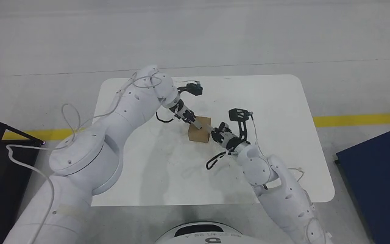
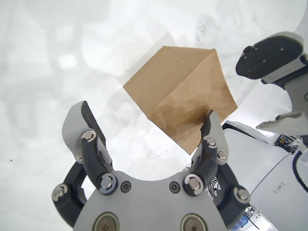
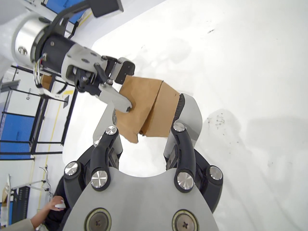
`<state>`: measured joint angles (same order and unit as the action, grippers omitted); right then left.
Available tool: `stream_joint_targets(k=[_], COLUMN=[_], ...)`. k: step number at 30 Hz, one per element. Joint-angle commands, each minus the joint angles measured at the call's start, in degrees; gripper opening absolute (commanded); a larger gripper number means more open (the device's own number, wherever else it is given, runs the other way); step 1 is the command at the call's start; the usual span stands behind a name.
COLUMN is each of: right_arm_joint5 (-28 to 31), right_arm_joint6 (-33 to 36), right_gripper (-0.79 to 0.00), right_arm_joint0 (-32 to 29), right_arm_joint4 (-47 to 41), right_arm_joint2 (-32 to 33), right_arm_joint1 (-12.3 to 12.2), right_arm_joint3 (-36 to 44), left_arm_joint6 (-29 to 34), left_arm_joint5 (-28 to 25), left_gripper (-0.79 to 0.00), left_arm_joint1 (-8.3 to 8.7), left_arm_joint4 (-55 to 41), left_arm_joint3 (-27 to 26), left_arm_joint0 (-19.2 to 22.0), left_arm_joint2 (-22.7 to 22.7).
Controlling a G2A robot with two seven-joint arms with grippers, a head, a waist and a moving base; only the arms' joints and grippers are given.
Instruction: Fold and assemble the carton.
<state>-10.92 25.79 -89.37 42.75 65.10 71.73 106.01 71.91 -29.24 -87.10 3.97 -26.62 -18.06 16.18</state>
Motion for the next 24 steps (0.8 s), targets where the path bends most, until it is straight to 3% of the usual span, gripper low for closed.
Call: stream_joint_targets(k=[1,12,17,24], right_arm_joint5=[-1.05,-2.11,-3.40,-6.85], right_arm_joint6=[0.58,4.25,6.52,7.11], right_gripper=[-0.277,-0.329,-0.308,-0.413], right_arm_joint0=[-0.25,2.97,4.54,6.46], right_arm_joint4=[4.76,11.31,13.85,16.36], right_arm_joint2=[-0.70,-7.13,-9.44,-11.69], right_arm_joint1=[-0.17,0.57,0.95,1.71], right_arm_joint3=[0.04,-0.90,-2.12,-3.62], left_arm_joint6=[-0.13,-1.23,-1.28,-1.15], left_arm_joint5=[0.05,-0.19,-0.60,-1.26], left_gripper=[-0.003,0.000,0.000,0.000], left_arm_joint1=[-0.08,-0.74,-1.03,-1.44], left_arm_joint4=[0.32,1.44,1.57,2.18], left_arm_joint3=[0.01,0.61,1.19,2.10], left_arm_joint0=[-0.14,-1.05,-1.15,-1.37], left_arm_joint2=[0.10,0.97,1.51,2.01])
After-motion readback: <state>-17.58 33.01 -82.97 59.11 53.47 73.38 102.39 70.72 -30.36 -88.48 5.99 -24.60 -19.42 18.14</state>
